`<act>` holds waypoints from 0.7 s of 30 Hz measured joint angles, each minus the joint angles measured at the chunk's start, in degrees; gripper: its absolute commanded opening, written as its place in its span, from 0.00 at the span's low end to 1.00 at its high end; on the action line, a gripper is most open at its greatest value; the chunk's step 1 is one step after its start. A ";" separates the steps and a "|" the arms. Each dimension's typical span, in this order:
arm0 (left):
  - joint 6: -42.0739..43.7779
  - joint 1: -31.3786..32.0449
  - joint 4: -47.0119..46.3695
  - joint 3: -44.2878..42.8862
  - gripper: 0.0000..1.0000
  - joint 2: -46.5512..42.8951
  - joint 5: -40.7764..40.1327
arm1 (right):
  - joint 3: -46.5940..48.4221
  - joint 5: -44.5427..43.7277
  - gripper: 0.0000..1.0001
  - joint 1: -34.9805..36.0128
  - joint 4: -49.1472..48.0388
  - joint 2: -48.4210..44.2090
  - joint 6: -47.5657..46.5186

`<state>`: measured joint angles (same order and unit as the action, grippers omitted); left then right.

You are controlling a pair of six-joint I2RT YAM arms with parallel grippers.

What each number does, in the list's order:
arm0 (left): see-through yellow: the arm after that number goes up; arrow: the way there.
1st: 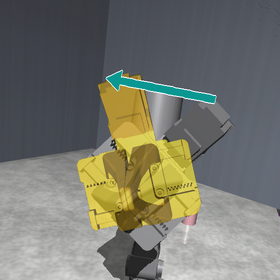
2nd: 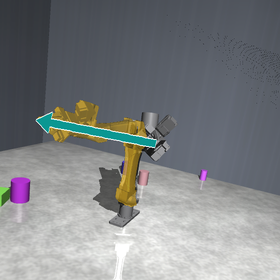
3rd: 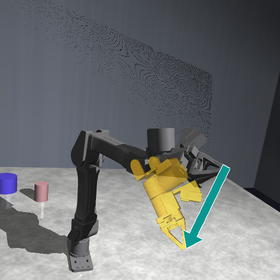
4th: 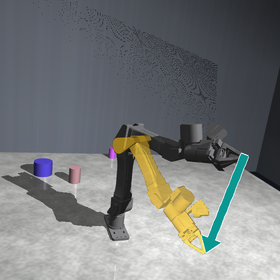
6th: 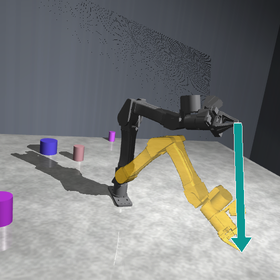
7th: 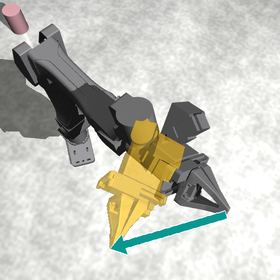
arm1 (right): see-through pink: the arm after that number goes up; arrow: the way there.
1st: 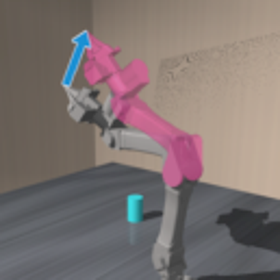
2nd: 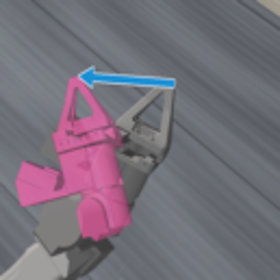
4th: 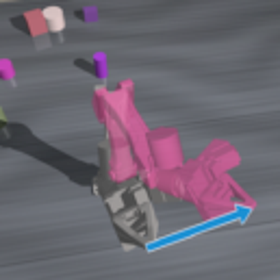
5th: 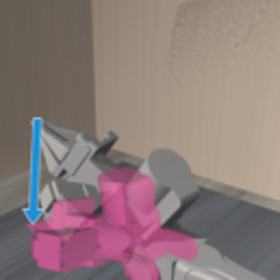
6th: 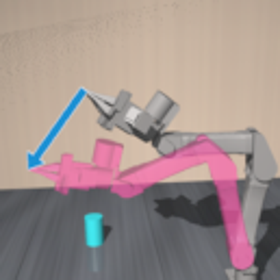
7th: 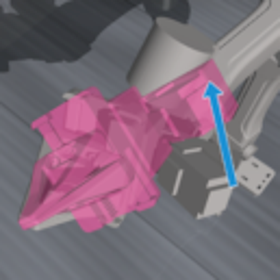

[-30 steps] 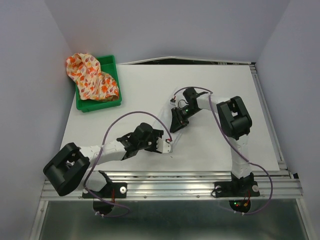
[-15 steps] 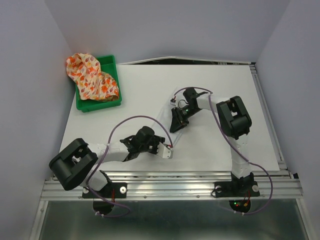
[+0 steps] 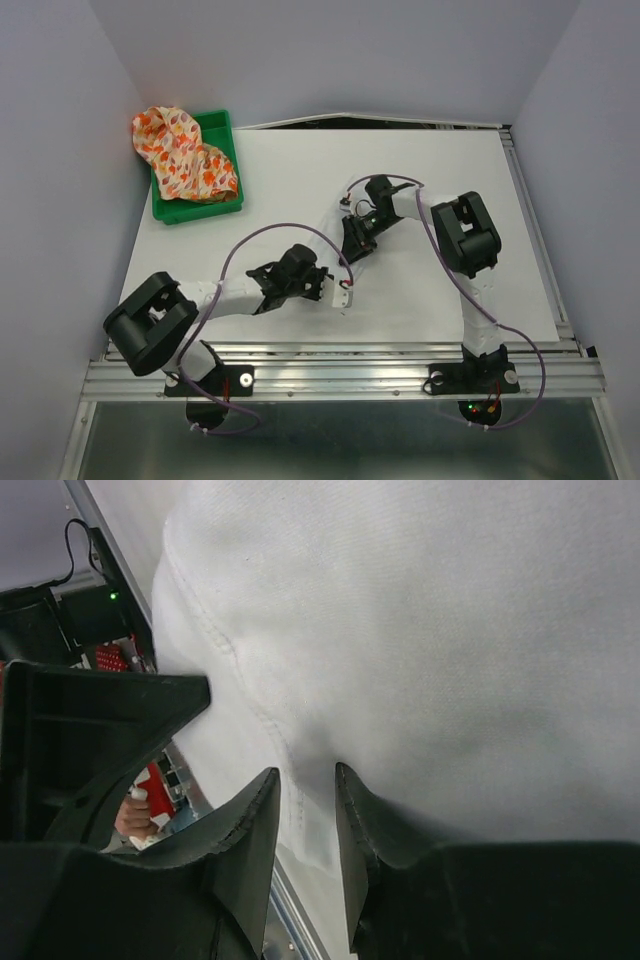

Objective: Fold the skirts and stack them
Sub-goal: Fold the skirt

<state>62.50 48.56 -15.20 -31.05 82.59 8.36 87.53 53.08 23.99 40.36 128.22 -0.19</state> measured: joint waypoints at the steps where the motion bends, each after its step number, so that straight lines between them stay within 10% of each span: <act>1: -0.50 0.17 2.29 -1.38 0.00 -0.76 -0.02 | 0.13 -0.07 0.37 0.04 0.17 0.00 -0.09; 7: -3.28 3.61 13.99 -8.61 0.00 -6.19 -0.55 | 2.21 -0.17 0.71 0.33 2.58 -0.61 0.42; 21: -12.72 10.21 42.40 -18.45 0.00 -7.48 5.05 | 23.58 -10.86 0.74 -9.62 2.49 -0.09 0.52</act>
<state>49.78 58.76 27.20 -49.50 75.11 13.41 111.11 42.22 14.37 42.85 128.14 0.34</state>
